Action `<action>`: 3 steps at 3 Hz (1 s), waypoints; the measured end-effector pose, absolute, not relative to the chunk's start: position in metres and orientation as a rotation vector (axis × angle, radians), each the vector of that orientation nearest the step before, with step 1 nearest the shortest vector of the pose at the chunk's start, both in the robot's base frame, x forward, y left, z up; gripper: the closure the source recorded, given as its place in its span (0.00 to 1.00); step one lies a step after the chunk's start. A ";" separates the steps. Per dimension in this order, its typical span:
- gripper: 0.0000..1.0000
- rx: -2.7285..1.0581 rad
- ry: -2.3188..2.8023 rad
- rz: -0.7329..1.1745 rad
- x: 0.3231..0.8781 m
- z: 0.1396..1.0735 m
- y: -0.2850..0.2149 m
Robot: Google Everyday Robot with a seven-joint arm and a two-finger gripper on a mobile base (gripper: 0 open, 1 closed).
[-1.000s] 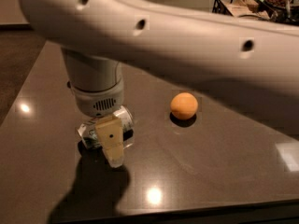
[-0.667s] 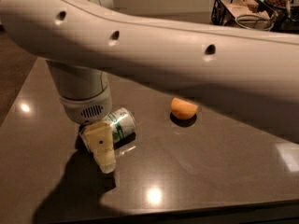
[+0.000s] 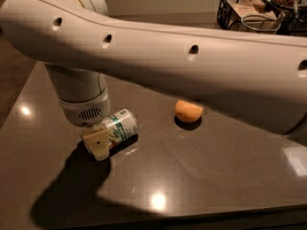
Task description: Place 7up can upright
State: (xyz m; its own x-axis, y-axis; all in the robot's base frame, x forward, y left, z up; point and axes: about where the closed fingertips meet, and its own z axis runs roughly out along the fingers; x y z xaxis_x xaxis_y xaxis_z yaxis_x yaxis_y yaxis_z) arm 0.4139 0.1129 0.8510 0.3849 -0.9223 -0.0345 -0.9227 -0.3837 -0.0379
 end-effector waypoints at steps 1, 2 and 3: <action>0.64 -2.534 1.731 0.042 0.419 0.860 0.113; 0.87 -2.455 1.740 0.142 0.425 0.882 0.114; 1.00 -2.334 1.727 0.349 0.437 0.908 0.119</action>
Offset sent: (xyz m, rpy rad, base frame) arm 0.0173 0.0030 0.0660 0.2345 0.0867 -0.1023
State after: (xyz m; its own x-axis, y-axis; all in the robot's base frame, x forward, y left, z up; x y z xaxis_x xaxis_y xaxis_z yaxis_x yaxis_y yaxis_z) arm 0.4369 0.1186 0.9083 0.2826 -0.9060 -0.3152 -0.9573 -0.2871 -0.0328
